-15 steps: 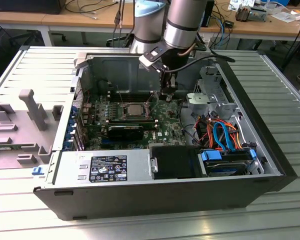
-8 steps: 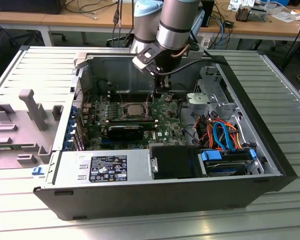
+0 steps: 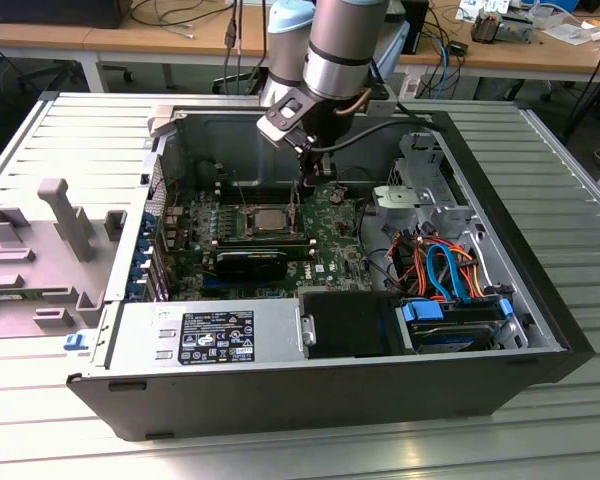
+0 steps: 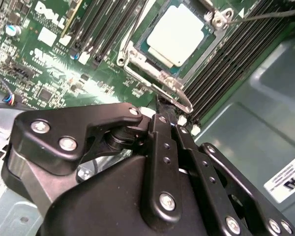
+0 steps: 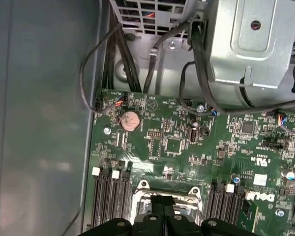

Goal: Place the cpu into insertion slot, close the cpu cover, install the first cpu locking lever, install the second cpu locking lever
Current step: 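Close the cpu cover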

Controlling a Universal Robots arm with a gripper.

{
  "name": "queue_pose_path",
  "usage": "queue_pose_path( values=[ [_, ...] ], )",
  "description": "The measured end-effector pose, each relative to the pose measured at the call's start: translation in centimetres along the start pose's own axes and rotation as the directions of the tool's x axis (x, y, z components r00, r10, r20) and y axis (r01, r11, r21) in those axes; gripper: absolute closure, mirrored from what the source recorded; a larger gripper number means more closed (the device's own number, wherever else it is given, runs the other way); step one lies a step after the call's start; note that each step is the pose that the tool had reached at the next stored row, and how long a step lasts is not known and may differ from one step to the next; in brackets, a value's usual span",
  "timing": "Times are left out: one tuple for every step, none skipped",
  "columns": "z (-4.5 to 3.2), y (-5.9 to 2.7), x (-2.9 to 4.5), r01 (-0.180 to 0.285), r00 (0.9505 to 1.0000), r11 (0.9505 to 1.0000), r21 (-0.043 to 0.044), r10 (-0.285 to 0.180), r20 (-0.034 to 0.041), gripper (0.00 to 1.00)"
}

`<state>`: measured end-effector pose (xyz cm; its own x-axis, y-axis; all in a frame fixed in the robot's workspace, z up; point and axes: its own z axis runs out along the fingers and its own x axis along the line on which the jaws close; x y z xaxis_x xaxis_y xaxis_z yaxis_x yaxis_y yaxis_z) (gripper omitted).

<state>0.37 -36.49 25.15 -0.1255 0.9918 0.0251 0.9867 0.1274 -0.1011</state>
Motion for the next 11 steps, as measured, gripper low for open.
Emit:
queue_pose_path(
  values=[
    [0.01,-0.11,0.01,0.0,1.0,1.0,-0.0001,0.0,0.0,0.89],
    [0.03,-0.25,0.02,0.0,1.0,1.0,-0.0002,0.0,0.0,0.89],
    [0.04,-0.35,0.03,0.0,1.0,1.0,-0.0003,0.0,0.0,0.89],
    [0.05,-0.53,0.05,0.0,1.0,1.0,-0.0005,0.0,0.0001,0.89],
    [0.09,-0.72,0.08,0.0,1.0,1.0,-0.0007,0.0,-0.0001,0.89],
    [0.16,-0.96,0.11,0.0,1.0,1.0,-0.0009,0.0,-0.0004,0.89],
    [0.3,-1.46,0.16,0.0,1.0,1.0,-0.0009,0.0,-0.0001,0.89],
    [0.51,-2.02,0.23,0.0,1.0,1.0,-0.0011,0.0,0.0,0.89],
    [0.66,-2.35,0.27,0.0,1.0,1.0,-0.0013,0.0,0.0,0.89],
    [0.82,-2.72,0.31,0.0,1.0,1.0,-0.0014,0.0,0.0002,0.89],
    [1.12,-3.31,0.38,0.0,1.0,1.0,-0.0016,0.0,0.0001,0.89]
  ],
)
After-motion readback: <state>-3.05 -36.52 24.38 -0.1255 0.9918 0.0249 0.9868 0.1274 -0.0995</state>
